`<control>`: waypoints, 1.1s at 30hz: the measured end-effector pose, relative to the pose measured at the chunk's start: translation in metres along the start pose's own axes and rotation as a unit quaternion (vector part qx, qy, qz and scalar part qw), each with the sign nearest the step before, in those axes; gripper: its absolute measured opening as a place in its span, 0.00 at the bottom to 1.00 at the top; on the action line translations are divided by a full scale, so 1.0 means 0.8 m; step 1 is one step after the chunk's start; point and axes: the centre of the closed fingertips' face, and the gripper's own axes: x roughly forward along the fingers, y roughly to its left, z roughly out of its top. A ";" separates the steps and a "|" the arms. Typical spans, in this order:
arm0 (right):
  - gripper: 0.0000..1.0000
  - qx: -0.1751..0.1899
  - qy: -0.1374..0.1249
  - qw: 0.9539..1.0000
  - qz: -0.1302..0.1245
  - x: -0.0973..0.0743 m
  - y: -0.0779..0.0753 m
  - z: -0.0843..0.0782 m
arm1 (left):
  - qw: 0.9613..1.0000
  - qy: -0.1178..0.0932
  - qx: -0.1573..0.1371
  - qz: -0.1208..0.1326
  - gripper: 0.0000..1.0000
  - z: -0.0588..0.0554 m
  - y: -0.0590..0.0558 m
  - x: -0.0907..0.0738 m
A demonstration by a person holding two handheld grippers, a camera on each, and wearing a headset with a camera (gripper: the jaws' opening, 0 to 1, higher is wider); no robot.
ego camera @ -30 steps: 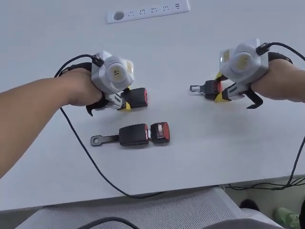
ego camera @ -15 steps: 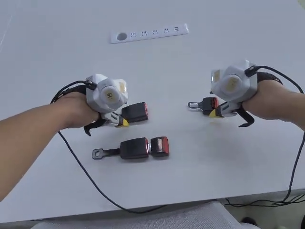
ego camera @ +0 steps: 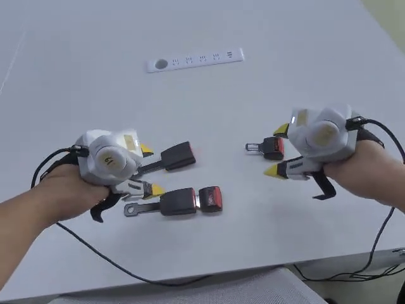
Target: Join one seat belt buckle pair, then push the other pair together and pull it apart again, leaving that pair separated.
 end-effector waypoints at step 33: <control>1.00 0.080 -0.034 0.993 -0.079 -0.056 0.030 -0.052 | 0.983 -0.013 -0.144 0.117 1.00 -0.099 -0.027 -0.085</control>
